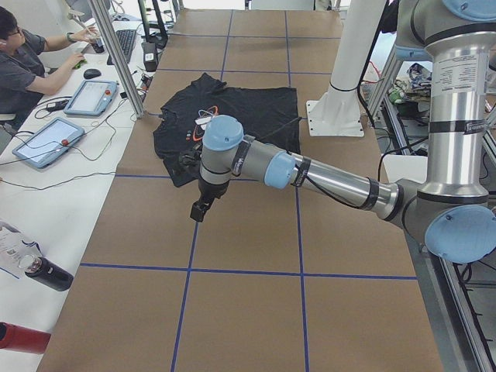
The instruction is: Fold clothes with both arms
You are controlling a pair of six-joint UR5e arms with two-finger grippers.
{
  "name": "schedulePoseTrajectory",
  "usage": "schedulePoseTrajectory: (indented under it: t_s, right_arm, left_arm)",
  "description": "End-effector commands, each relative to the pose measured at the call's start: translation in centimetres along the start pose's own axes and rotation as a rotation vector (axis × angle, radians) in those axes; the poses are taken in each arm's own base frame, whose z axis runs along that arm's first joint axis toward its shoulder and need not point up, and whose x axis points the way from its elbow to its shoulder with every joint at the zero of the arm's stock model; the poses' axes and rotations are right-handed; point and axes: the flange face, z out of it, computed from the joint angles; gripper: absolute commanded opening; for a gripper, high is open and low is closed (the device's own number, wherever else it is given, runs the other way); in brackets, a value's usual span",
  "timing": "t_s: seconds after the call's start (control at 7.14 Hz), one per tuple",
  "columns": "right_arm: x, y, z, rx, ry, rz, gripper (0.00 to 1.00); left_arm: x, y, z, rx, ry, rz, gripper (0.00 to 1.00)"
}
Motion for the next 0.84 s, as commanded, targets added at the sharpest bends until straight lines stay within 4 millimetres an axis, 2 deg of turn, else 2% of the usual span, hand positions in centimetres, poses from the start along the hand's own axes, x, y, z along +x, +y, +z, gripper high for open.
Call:
schedulePoseTrajectory:
  t_s: [0.0, 0.14, 0.28, 0.42, 0.56, 0.7]
  right_arm:
    - [0.7, -4.4, 0.6, 0.039, 0.004, 0.039, 1.00]
    - [0.7, -6.4, 0.2, 0.057, 0.002, 0.026, 1.00]
    - [0.6, -7.3, 0.3, 0.060, -0.001, 0.033, 1.00]
    - [0.3, -9.3, 0.0, 0.076, -0.003, 0.022, 1.00]
    - [-2.1, -12.8, 0.9, 0.078, -0.028, 0.064, 1.00]
    - [-7.0, -16.1, 2.7, 0.065, -0.067, 0.097, 1.00]
  left_arm:
    - [2.1, -5.8, -3.3, 0.190, -0.041, 0.175, 1.00]
    - [1.7, -6.9, -3.5, 0.250, -0.086, 0.223, 1.00]
    - [0.5, -9.6, -2.4, 0.251, -0.075, 0.214, 1.00]
    - [-0.4, -10.2, -1.5, 0.291, -0.065, 0.168, 1.00]
    - [-1.1, -10.2, -0.5, 0.350, -0.045, 0.083, 1.00]
    - [0.1, -10.5, 1.1, 0.387, -0.012, 0.078, 1.00]
